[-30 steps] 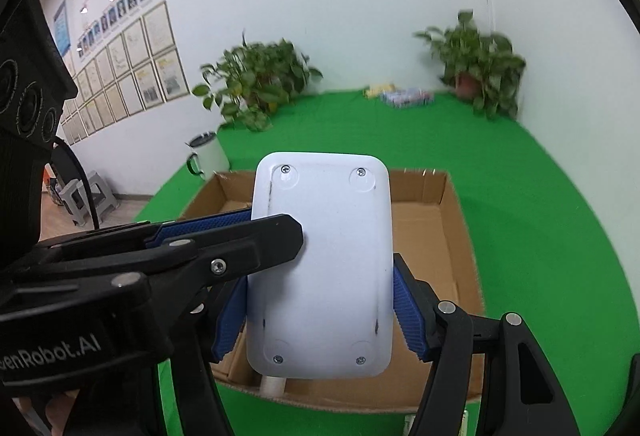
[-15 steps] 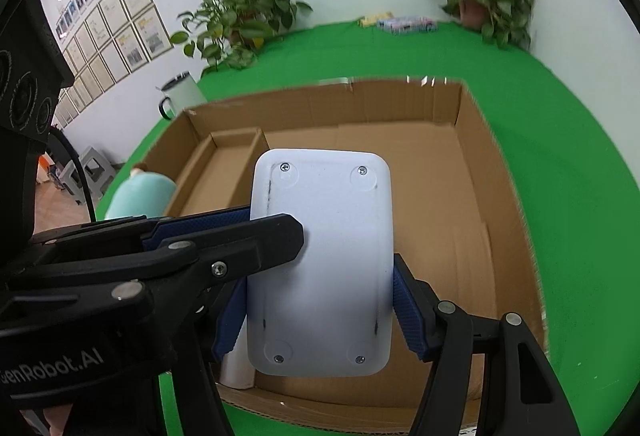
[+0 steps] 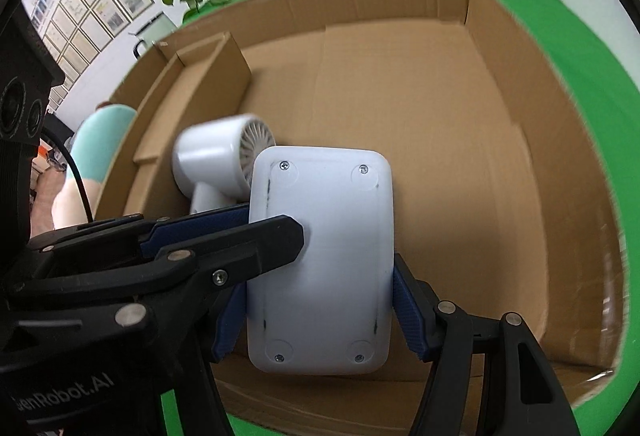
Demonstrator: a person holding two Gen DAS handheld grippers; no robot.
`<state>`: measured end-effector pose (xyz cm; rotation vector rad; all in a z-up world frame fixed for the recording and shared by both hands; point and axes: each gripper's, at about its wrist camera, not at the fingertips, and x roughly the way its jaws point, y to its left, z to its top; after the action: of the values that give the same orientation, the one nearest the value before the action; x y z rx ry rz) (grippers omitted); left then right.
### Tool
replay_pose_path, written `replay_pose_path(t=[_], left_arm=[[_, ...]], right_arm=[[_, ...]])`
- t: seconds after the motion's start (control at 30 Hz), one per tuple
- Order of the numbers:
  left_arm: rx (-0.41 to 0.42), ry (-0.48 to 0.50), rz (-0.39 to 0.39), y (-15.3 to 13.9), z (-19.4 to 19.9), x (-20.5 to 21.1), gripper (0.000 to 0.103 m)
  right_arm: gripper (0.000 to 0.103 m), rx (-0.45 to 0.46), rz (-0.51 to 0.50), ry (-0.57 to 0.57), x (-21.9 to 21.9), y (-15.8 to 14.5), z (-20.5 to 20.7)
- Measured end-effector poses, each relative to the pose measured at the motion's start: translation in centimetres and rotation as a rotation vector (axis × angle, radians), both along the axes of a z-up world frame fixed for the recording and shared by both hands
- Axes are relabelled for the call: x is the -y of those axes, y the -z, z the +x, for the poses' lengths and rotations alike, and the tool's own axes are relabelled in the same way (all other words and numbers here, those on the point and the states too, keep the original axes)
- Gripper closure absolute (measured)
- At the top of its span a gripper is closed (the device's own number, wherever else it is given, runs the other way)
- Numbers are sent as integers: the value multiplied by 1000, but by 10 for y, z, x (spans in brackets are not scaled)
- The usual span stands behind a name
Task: Organize objects
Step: 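Lower the white case into the box against the hair dryer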
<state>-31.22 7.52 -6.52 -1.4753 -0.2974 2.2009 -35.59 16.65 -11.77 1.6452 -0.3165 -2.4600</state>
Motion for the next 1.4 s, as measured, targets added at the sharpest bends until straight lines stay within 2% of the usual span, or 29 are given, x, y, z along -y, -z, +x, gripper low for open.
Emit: replay_pose_path(t=[0.27, 0.5, 0.53, 0.6, 0.77, 1.0, 1.23, 1.4], left_arm=[[-6, 5, -38, -4, 6, 0, 79], [-118, -33, -24, -28, 30, 24, 79], [-132, -40, -28, -29, 35, 30, 79], [-141, -58, -32, -28, 41, 40, 79], [-164, -110, -21, -26, 52, 64, 79], [-186, -122, -21, -23, 63, 74, 79], [-184, -119, 2, -16, 69, 82, 79], [-185, -111, 10, -15, 70, 82, 79]], right_arm=[[35, 12, -61, -61, 2, -4, 2], [32, -8, -96, -71, -10, -10, 3], [33, -7, -87, -71, -9, -9, 3], [48, 3, -73, -76, -7, -6, 4], [54, -4, -41, -39, 0, -6, 6], [63, 46, -55, 59, -11, -9, 5], [59, 100, -37, 16, 0, -10, 7], [48, 125, -37, -90, 21, -11, 12]])
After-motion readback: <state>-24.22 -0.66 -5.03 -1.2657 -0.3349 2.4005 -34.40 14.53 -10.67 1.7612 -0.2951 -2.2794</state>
